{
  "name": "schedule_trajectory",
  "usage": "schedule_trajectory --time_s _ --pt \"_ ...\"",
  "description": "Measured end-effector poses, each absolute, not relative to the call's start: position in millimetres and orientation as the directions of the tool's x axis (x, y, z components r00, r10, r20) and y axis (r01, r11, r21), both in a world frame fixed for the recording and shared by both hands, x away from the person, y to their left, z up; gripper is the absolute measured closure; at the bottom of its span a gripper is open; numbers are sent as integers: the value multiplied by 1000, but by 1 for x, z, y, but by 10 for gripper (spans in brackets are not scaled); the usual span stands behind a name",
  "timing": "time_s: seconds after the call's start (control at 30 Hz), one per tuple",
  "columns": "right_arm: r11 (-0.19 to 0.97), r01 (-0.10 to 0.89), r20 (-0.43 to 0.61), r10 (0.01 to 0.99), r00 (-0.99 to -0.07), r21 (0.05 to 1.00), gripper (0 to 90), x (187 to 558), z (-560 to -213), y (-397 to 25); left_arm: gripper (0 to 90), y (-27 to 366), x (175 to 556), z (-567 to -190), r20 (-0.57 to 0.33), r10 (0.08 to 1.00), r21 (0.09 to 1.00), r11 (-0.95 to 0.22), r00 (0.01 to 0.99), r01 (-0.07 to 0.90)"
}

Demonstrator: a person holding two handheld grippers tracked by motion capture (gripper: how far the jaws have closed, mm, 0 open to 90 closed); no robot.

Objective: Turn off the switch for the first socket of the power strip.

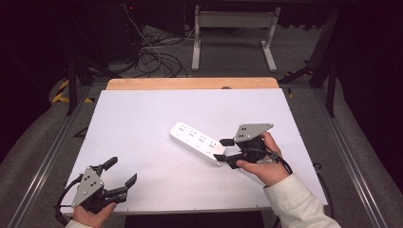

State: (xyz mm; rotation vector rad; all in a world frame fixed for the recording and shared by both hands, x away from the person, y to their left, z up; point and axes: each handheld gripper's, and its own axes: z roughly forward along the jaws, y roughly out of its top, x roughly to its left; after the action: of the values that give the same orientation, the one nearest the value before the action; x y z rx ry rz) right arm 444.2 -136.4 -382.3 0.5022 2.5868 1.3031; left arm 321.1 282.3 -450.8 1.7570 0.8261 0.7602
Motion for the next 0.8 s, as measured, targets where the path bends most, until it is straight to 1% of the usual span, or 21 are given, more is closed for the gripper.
schedule_trajectory --time_s 0.03,0.2,0.3,0.4,0.43,0.47,0.57,0.67,0.8 --pt "558 216 -22 387 -922 801 476 445 -382 -134 181 282 321 -451 113 816 949 -258 567 181" --pt "565 265 34 385 -922 781 612 451 -380 -126 181 283 322 -451 114 816 950 -256 567 178" --pt "562 292 61 393 -918 774 671 453 -379 -122 181 283 322 -451 112 816 950 -255 567 179" --pt "569 304 70 395 -916 764 748 455 -376 -118 181 283 322 -451 112 816 951 -254 567 178" --pt "569 304 70 395 -916 764 748 455 -376 -118 181 283 322 -451 112 816 951 -254 567 178" --pt "579 308 67 399 -915 755 793 457 -375 -116 181 283 322 -451 113 817 951 -254 565 178" --pt "600 306 61 393 -918 739 864 460 -375 -113 181 283 322 -451 113 817 951 -254 565 177" --pt "617 304 56 387 -920 726 900 464 -375 -110 181 283 322 -451 114 817 951 -255 565 178" --pt "635 308 50 390 -919 709 900 470 -375 -107 181 284 322 -451 113 816 950 -256 567 179"
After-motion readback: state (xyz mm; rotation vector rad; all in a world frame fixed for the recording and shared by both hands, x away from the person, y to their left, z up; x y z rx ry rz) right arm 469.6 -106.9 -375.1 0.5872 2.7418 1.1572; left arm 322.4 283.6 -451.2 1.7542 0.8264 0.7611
